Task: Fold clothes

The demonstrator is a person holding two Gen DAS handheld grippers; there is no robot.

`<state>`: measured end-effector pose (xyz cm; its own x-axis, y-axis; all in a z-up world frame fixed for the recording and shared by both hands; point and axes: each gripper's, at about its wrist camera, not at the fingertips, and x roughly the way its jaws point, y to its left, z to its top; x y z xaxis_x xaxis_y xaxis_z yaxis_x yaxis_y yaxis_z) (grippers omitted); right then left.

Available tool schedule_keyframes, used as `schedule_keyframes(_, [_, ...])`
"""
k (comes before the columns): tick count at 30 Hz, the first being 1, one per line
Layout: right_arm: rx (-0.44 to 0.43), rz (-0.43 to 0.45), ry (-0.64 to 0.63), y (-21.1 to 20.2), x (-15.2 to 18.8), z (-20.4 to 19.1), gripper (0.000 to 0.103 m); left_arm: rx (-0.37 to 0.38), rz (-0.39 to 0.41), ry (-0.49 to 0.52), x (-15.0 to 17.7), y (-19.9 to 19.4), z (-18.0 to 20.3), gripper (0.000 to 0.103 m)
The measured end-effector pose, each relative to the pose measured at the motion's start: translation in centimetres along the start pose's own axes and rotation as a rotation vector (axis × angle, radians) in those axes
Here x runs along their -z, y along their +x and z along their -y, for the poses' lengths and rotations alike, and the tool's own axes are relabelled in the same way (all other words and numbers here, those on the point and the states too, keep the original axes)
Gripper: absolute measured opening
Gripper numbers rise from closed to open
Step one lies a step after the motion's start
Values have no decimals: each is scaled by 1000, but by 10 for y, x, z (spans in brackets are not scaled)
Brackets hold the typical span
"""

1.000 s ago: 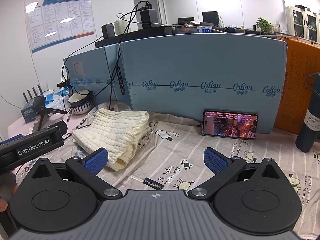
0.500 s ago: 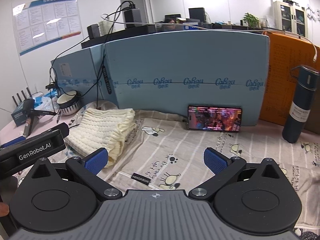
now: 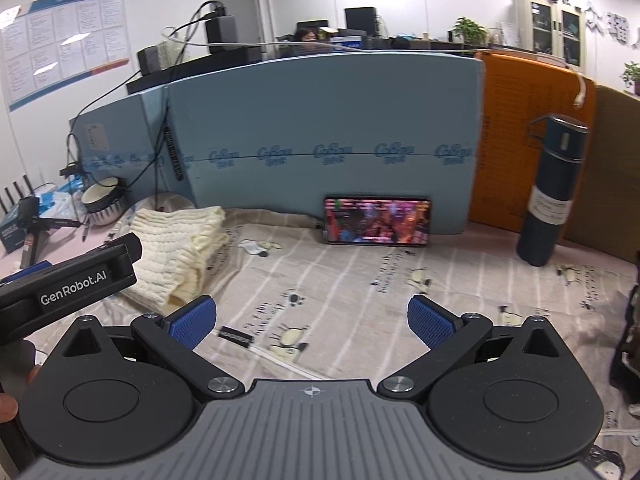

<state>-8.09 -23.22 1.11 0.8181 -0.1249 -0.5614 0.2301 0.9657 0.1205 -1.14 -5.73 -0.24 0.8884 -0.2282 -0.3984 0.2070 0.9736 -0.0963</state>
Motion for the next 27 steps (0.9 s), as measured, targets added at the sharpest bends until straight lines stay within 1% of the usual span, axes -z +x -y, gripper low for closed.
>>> schedule_keyframes(7, [79, 26, 65, -17, 5, 36, 103, 81, -22, 17, 8, -3, 32, 103])
schedule_keyframes(18, [185, 92, 171, -40, 13, 90, 103, 138, -11, 24, 18, -12, 75, 103])
schedule_keyframes(22, [200, 102, 196, -46, 15, 105, 103, 139, 1, 31, 18, -19, 88, 103])
schedule_keyframes(25, [195, 108, 205, -48, 16, 113, 103, 138, -1, 39, 19, -21, 95, 103])
schedule_keyframes(27, [196, 112, 210, -50, 17, 118, 103, 153, -8, 46, 20, -21, 101, 103])
